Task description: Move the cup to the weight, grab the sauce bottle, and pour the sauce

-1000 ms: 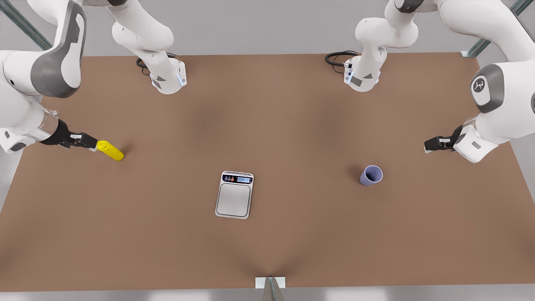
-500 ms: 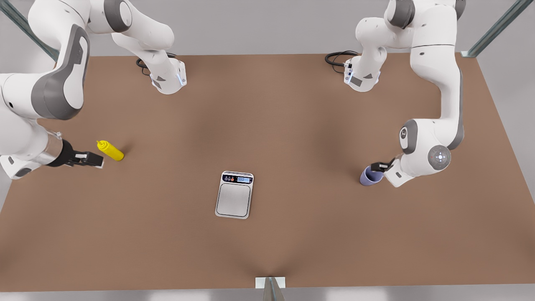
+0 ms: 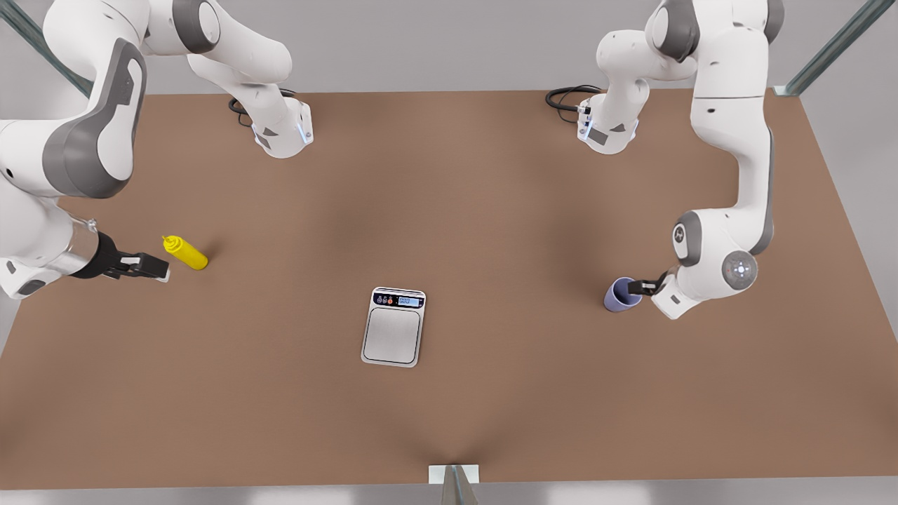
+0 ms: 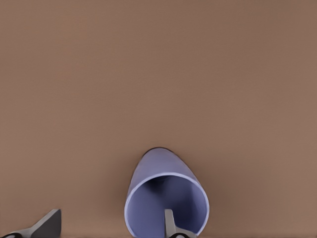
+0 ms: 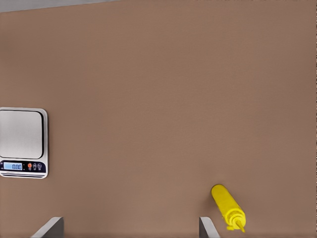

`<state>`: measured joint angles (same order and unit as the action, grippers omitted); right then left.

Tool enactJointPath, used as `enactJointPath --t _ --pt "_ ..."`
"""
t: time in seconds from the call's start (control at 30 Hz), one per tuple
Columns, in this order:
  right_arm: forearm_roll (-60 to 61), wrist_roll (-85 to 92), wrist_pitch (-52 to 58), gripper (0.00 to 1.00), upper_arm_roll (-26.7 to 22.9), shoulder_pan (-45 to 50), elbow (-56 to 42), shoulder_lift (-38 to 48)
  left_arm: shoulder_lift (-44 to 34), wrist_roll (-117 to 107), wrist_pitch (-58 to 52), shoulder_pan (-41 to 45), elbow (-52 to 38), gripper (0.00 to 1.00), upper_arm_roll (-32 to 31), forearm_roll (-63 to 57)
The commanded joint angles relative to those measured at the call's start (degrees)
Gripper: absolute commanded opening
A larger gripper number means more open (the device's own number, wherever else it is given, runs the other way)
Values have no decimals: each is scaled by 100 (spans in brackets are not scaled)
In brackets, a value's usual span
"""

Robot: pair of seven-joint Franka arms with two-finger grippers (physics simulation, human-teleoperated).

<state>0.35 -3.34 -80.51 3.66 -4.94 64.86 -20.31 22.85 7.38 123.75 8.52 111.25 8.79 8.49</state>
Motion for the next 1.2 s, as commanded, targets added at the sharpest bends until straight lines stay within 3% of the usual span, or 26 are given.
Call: enactJointPath --t 0.0,0.37,0.4,0.43,0.63,0.97,1.17 --pt "0 0 0 100 3 2 0 1 36 0 17 1 1 100 0 48" --pt "-9 -9 0 100 -5 2 0 1 361 9 343 1 -7 100 0 74" --pt "-9 -18 0 100 -5 2 0 1 361 9 343 1 -7 87 0 74" --pt "-9 -18 0 100 -5 2 0 1 378 9 343 1 -7 66 0 74" --pt "-9 -18 9 100 -5 2 0 1 396 0 334 -8 -16 22 0 74" --pt "-9 -18 9 100 -5 2 0 1 361 -53 97 1 -16 21 9 48" --pt "0 -17 18 100 -5 2 0 1 -105 -887 -1371 281 -631 21 -9 65"
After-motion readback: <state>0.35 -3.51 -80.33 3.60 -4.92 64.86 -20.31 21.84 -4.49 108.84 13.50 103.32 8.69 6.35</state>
